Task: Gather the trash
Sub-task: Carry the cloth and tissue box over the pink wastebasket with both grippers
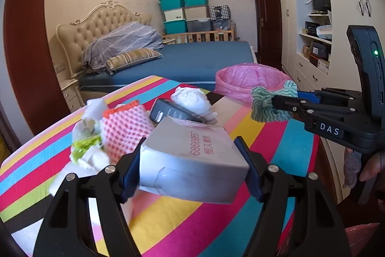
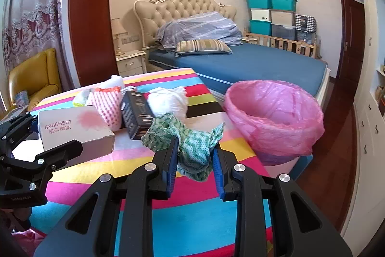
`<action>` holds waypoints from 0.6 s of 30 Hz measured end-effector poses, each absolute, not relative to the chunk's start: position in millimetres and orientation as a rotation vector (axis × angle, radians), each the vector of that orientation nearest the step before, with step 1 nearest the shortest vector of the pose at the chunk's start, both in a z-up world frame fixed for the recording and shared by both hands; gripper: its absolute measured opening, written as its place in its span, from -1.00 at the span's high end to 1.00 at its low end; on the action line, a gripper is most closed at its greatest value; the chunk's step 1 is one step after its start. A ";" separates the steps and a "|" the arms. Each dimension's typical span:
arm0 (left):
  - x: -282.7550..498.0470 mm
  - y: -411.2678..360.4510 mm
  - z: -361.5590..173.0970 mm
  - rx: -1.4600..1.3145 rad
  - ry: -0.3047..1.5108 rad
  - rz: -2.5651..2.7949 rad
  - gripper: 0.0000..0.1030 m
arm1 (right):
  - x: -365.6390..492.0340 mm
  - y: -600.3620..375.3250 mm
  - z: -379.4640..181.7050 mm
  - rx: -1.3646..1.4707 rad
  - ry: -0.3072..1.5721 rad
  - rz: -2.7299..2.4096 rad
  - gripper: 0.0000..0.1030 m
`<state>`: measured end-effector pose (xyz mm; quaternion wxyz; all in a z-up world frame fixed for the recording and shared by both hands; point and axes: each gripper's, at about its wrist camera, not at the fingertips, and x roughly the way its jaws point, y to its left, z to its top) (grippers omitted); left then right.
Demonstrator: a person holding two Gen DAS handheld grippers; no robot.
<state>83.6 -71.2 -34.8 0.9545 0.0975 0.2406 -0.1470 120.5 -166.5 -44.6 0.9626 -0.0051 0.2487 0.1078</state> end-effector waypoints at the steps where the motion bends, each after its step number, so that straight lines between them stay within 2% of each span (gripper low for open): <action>1: 85.5 -74.2 -34.7 0.198 0.487 -0.304 -0.35 | 121.0 -168.3 -44.6 -0.011 0.502 0.212 0.47; 18: 160.7 -135.3 -15.1 0.153 0.466 -0.417 -0.35 | 144.4 -234.4 -23.9 -0.029 0.424 0.049 0.47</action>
